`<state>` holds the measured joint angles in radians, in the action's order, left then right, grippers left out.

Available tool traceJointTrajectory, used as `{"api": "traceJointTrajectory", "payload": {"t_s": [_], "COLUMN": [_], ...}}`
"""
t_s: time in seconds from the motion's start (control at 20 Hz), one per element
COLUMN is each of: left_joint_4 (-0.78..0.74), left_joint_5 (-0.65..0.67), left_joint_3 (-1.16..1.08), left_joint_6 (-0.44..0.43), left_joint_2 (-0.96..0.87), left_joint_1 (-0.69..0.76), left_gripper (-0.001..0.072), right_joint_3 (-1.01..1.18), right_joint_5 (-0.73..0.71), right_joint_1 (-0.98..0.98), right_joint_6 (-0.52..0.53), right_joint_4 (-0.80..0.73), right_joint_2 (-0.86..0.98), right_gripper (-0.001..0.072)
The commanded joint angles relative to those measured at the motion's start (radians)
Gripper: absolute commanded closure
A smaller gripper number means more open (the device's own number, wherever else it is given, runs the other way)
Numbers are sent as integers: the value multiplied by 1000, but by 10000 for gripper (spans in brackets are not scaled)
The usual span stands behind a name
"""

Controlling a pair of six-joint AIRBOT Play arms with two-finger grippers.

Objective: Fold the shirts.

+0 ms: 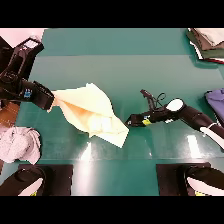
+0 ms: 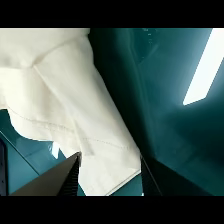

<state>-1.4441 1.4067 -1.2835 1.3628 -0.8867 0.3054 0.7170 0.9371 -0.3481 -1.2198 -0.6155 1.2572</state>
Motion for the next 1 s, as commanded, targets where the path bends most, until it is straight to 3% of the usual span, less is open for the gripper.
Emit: {"api": "traceJointTrajectory", "payload": {"t_s": [0.0, 0.25, 0.3, 0.35, 0.4, 0.5, 0.75, 0.95], "left_joint_4": [0, 0, 0, 0, 0, -23, -298, -294], "left_joint_5": [1, 0, 0, 0, 0, -22, -90, -150], "left_joint_3": [-2, -1, -1, -1, -2, -4, -227, -470], "left_joint_6": [0, -1, 0, -1, -1, 0, 52, 51], "left_joint_2": [1, 0, 1, 1, 1, 2, 5, 5], "left_joint_1": [-1, -1, -1, -1, -1, -1, -1, -1], "left_gripper": [684, 684, 684, 684, 684, 685, 685, 685], "right_joint_3": [0, 0, 0, 0, 0, 0, 168, 455], "right_joint_5": [9, -14, -22, -23, -29, -51, -48, -13], "right_joint_1": [11, -84, -89, -88, -83, -54, 169, 344], "right_joint_6": [-4, 18, 19, 29, 44, 45, 16, 5], "right_joint_4": [0, 21, 21, 20, 17, 14, 10, 8], "right_joint_2": [49, 140, 137, 129, 113, 53, -199, -327], "right_gripper": [286, 288, 381, 569, 691, 692, 694, 695]}}
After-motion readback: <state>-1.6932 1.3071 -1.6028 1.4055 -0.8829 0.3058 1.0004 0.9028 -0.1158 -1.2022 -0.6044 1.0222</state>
